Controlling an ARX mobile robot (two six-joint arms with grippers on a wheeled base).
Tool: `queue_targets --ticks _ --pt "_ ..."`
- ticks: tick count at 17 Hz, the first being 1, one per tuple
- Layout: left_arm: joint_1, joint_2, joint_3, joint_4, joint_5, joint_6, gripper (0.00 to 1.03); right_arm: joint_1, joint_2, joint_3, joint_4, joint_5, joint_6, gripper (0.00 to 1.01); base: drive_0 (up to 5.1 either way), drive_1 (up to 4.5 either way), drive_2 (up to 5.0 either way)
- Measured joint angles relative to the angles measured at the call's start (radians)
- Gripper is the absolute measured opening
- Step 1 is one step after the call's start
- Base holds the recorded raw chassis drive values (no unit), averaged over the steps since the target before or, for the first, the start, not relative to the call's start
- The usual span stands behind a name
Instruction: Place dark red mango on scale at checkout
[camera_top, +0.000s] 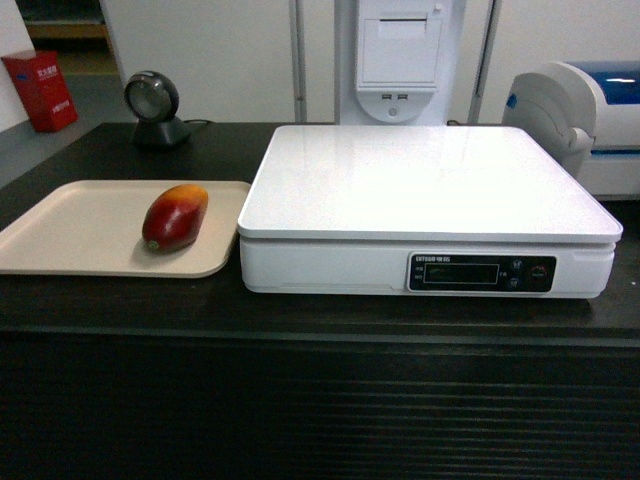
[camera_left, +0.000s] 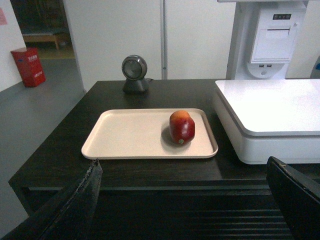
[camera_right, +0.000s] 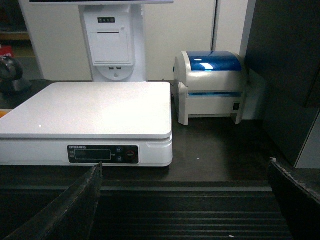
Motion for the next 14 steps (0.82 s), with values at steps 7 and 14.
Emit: queue_targets --ticks 7,14 --pt "0.000 0.000 0.000 0.002 0.001 0.000 0.98 0.000 0.000 0.000 0.003 -0.001 0.000 0.98 0.0 0.00 0.0" --pt "0.000 0.000 0.000 0.002 0.002 0.000 0.98 0.000 0.000 0.000 0.003 -0.001 0.000 0.98 0.0 0.00 0.0"
